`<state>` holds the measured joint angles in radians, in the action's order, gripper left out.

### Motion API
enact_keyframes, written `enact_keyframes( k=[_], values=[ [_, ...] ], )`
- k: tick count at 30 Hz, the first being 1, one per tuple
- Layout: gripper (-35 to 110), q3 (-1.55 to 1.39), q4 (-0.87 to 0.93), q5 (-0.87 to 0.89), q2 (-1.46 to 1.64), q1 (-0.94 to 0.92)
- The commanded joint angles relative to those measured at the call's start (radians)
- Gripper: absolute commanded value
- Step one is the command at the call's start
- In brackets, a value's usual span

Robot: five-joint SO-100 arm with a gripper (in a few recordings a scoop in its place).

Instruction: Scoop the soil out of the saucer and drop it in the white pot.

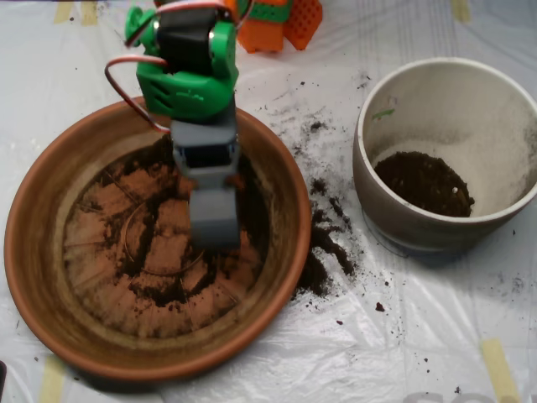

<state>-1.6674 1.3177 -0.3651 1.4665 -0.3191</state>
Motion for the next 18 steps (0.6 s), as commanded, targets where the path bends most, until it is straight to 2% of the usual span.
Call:
enact_keyframes(
  k=[1,11,16,18],
  values=[
    [41,0.018,-0.041,-0.064,-0.038,0.025],
    [42,0.071,-0.130,-0.132,-0.209,0.043],
    [28,-0.005,-0.176,-0.186,-0.158,0.066],
    [27,-0.051,-0.195,-0.218,-0.120,0.074]
  ],
)
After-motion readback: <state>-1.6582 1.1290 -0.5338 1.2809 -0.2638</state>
